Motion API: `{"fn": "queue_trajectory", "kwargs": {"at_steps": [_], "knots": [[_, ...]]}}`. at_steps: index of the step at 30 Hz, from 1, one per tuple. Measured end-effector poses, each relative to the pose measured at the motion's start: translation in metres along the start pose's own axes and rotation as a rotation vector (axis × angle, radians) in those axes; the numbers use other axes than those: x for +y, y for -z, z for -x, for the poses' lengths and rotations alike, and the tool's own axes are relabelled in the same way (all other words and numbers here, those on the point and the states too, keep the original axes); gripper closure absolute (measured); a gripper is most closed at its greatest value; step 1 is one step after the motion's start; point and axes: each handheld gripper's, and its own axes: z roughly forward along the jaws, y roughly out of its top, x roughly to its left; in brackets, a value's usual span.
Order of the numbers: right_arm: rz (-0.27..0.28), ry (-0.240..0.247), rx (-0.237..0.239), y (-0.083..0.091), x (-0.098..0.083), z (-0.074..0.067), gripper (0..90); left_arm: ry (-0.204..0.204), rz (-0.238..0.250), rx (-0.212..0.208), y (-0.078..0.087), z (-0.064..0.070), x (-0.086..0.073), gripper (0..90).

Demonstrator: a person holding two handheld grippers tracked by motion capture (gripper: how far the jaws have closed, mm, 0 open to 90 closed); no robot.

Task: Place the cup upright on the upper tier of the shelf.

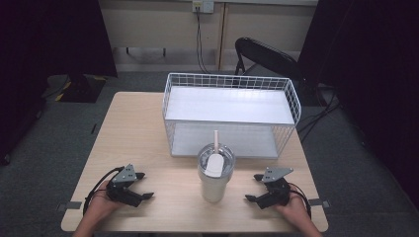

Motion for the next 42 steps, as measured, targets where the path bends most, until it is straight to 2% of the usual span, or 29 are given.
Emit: {"fn": "queue_trajectory", "kwargs": {"at_steps": [8, 13, 17, 18, 21, 22, 24, 26, 30, 33, 42], "knots": [[0.000, -0.021, -0.022, -0.001, 0.000, -0.002, 14.4, 0.007, 0.001, 0.002, 0.000, 0.000, 0.000, 16.8], [-0.002, -0.060, -0.057, -0.003, 0.003, -0.008, 14.4, 0.009, 0.001, 0.001, 0.000, 0.000, -0.001, 16.8], [0.001, -0.062, -0.019, -0.005, 0.008, -0.013, 16.4, 0.010, 0.002, 0.001, 0.000, 0.001, -0.001, 16.9], [0.031, -0.091, 0.015, -0.005, 0.012, -0.016, 15.2, 0.011, 0.002, 0.001, 0.000, 0.001, -0.001, 16.9], [0.048, -0.104, 0.017, -0.003, 0.017, -0.019, 15.3, 0.011, 0.002, -0.001, 0.000, 0.000, -0.001, 17.0], [0.096, -0.097, 0.038, 0.000, 0.023, -0.023, 15.8, 0.012, 0.002, 0.000, 0.000, 0.000, -0.001, 17.1], [0.127, -0.095, 0.035, 0.002, 0.029, -0.024, 15.7, 0.012, 0.003, -0.001, 0.000, 0.000, -0.001, 17.1], [0.153, -0.107, 0.058, 0.003, 0.034, -0.026, 15.8, 0.012, 0.003, -0.001, 0.000, 0.000, -0.001, 17.1], [0.162, -0.067, 0.063, 0.003, 0.042, -0.030, 16.8, 0.013, 0.003, -0.001, 0.000, 0.000, -0.001, 17.1], [0.181, -0.063, 0.082, 0.002, 0.047, -0.033, 16.1, 0.013, 0.003, -0.001, 0.000, 0.000, -0.001, 17.2], [0.201, -0.038, 0.096, 0.000, 0.058, -0.039, 15.2, 0.013, 0.003, -0.001, 0.000, 0.000, -0.001, 17.2]]}}
